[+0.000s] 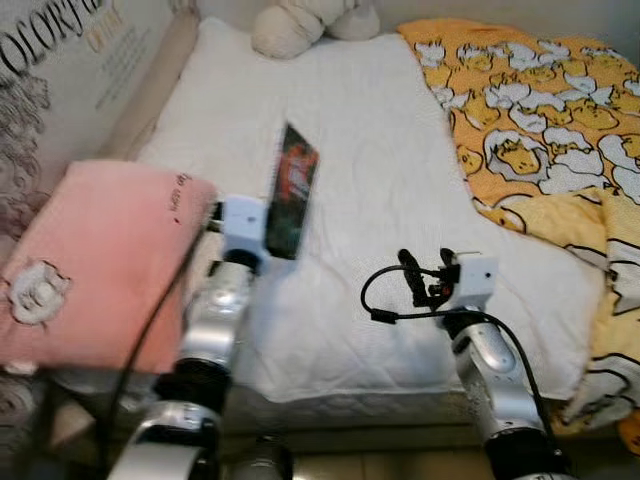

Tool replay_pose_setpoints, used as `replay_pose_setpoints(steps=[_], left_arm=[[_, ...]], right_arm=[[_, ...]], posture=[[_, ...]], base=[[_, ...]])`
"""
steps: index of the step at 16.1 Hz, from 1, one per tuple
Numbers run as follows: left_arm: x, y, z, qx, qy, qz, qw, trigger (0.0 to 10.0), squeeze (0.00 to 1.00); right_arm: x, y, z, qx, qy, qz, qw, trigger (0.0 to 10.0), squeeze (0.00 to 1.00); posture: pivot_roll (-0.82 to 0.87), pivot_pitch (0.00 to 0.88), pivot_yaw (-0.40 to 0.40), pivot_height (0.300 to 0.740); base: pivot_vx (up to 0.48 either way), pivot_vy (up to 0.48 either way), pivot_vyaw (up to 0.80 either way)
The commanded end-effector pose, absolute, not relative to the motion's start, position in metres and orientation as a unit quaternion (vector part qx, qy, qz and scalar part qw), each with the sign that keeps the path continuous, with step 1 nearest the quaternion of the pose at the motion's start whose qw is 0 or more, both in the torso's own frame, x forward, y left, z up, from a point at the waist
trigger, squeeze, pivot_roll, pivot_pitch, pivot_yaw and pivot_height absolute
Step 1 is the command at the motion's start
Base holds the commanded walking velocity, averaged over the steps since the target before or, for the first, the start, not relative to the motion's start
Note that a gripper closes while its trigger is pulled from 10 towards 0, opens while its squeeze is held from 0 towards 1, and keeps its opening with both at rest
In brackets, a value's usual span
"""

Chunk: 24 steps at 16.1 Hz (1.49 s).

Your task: Clean up the room

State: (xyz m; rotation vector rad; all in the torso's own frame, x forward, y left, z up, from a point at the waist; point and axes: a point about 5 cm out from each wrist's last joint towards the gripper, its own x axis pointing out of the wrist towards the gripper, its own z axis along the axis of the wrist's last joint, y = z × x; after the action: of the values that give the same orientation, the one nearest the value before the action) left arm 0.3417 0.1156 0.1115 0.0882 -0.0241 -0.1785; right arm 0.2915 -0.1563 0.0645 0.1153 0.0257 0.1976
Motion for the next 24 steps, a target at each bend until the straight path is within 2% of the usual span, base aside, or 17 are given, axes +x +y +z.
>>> replay_pose_setpoints(steps=[1, 4, 6, 7, 10, 15, 20, 24], left_arm=[[0.343, 0.116, 0.121, 0.045, -0.029, -0.086, 0.995, 10.0, 0.0], [0.344, 0.11, 0.116, 0.036, -0.02, -0.085, 0.996, 10.0, 0.0], [0.347, 0.105, 0.122, 0.025, -0.026, -0.078, 0.996, 10.0, 0.0], [0.348, 0.104, 0.122, 0.045, -0.027, -0.08, 0.995, 10.0, 0.0], [0.344, 0.087, 0.123, 0.04, -0.034, -0.1, 0.994, 10.0, 0.0], [0.345, 0.08, 0.127, 0.044, -0.042, -0.111, 0.992, 10.0, 0.0], [0.346, 0.073, 0.127, 0.075, -0.042, -0.11, 0.99, 10.0, 0.0], [0.345, 0.08, 0.124, 0.09, -0.037, -0.075, 0.992, 10.0, 0.0]], right_arm=[[0.293, -0.154, 0.068, 0.057, 0.0, 0.102, 0.993, 10.0, 0.0], [0.294, -0.157, 0.067, 0.054, 0.002, 0.1, 0.994, 10.0, 0.0], [0.296, -0.159, 0.068, 0.054, 0.002, 0.099, 0.994, 10.0, 0.0], [0.298, -0.161, 0.07, 0.053, -0.001, 0.097, 0.994, 10.0, 0.0], [0.298, -0.165, 0.068, 0.054, 0.002, 0.084, 0.995, 10.0, 0.0], [0.294, -0.168, 0.064, 0.05, 0.009, 0.074, 0.996, 10.0, 0.0], [0.289, -0.168, 0.064, 0.05, 0.006, 0.079, 0.996, 10.0, 0.0], [0.285, -0.176, 0.063, 0.084, -0.005, 0.049, 0.995, 10.0, 0.0]], posture=[[0.07, 0.0, -0.013, 0.74], [0.07, 0.0, -0.015, 0.74], [0.08, 0.0, -0.018, 0.74], [0.08, 0.0, -0.019, 0.74], [0.07, 0.0, -0.018, 0.74], [0.06, 0.0, -0.011, 0.74], [0.05, 0.0, 0.0, 0.74], [0.05, 0.0, 0.003, 0.74]], base=[[0.0, 0.48, 0.64], [0.0, 0.397, 0.62], [0.0, 0.0, 0.58], [0.0, 0.0, 0.56], [0.0, -0.43, 0.5], [0.0, 0.0, 0.0], [0.0, -0.464, 0.35], [0.0, -0.458, 0.58]])
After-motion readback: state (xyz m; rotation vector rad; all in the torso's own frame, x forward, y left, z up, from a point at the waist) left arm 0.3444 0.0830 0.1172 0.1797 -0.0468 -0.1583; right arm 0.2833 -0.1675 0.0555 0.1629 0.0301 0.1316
